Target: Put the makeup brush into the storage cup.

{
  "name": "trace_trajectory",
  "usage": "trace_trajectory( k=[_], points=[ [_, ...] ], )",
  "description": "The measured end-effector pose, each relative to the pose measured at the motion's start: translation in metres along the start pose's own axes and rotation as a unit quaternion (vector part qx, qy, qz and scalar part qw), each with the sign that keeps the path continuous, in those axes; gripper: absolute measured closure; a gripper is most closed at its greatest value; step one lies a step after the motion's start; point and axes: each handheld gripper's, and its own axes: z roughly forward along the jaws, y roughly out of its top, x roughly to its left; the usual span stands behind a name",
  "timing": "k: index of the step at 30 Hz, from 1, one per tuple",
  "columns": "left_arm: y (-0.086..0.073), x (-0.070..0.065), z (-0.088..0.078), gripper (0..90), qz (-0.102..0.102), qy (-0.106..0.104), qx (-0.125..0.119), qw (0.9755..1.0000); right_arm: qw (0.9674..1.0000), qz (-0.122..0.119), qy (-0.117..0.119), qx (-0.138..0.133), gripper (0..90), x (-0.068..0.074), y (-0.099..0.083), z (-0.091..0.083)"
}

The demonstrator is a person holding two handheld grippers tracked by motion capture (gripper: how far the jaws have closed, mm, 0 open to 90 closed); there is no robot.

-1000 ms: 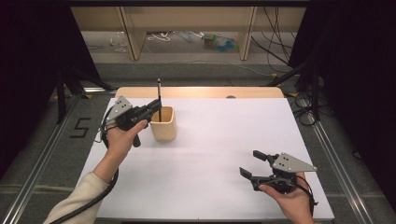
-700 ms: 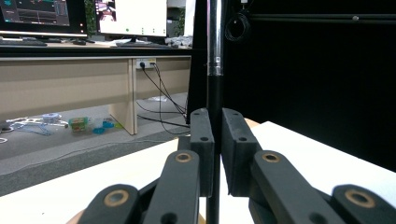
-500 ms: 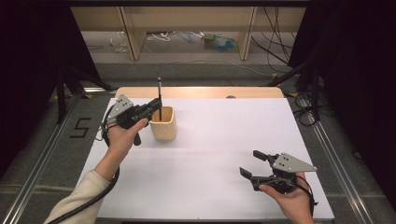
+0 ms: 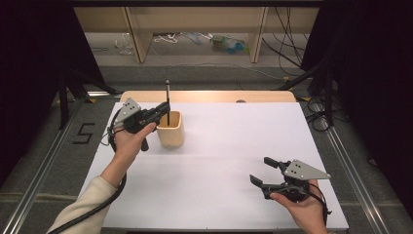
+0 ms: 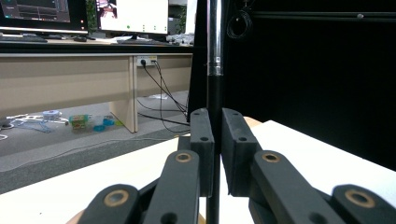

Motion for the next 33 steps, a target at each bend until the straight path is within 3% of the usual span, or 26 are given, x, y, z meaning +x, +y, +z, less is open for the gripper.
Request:
trace_trajectory(
  k=[4, 6, 8, 33],
  points=[
    [0.0007, -0.0002, 0.0014, 83.6, 0.000, -0.002, 0.000, 1.0000, 1.0000, 0.000, 0.000, 0.000, 22.3, -0.0001, 0.0000, 0.0000],
    [0.0011, 0.0002, 0.0019, 83.6, 0.002, -0.002, 0.000, 1.0000, 0.9999, 0.011, 0.004, 0.007, 22.3, 0.0014, -0.0001, -0.0004],
    [0.0014, 0.0005, 0.0022, 83.6, 0.004, -0.001, 0.002, 1.0000, 1.0000, -0.002, 0.000, -0.001, 22.3, -0.0003, 0.0000, 0.0004],
    [0.0032, 0.0041, 0.0081, 83.7, 0.006, 0.005, 0.005, 1.0000, 1.0000, -0.002, 0.000, 0.000, 22.1, -0.0005, -0.0002, 0.0005]
  ],
)
